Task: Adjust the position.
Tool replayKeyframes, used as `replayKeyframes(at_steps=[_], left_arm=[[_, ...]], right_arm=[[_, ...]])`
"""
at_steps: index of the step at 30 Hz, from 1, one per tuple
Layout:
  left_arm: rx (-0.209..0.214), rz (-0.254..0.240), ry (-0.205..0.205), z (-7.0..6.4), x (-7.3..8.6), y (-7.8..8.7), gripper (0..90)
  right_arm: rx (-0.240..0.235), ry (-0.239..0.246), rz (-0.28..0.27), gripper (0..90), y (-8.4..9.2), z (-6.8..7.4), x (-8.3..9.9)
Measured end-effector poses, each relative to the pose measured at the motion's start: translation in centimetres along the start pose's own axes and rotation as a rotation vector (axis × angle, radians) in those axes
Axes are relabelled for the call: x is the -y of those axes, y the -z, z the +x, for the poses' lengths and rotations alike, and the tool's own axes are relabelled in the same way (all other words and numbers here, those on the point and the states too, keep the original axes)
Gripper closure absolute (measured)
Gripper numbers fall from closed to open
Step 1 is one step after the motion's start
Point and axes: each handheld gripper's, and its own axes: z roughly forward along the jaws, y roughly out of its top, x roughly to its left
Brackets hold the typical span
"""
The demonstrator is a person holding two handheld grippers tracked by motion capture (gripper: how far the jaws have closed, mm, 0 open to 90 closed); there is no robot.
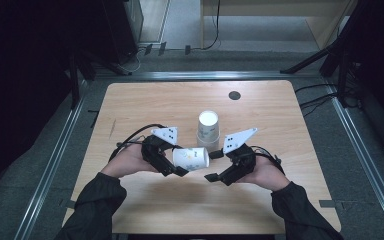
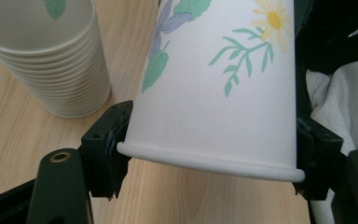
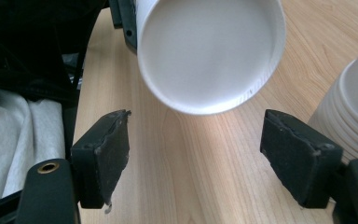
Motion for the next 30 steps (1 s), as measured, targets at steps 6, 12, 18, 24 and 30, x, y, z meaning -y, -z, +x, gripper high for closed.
replayKeyframes(at_steps=[6, 12, 18, 24, 30], left_arm=[[-0.021, 0.086, -0.023, 0.2, -0.9, -0.1, 26.3], [-0.021, 0.165, -0.039, 0.1, -0.9, -1.6, 26.3], [0.002, 0.230, -0.027, 0.0, -0.7, -3.1, 26.4], [0.021, 0.254, -0.039, -0.4, -0.9, -4.1, 26.4], [0.023, 0.288, -0.055, -0.8, -1.2, -5.0, 26.4]], right_arm=[[0.015, 0.002, 0.008, 24.1, -0.1, -0.1, 0.1], [0.019, 0.004, 0.017, 24.1, -0.6, -0.1, 0.1], [0.014, 0.009, 0.045, 24.3, -1.5, -0.1, 0.1], [0.005, 0.035, 0.072, 26.8, -2.7, 0.1, -0.1], [-0.019, 0.027, 0.102, 29.4, -3.6, 0.1, -0.1]])
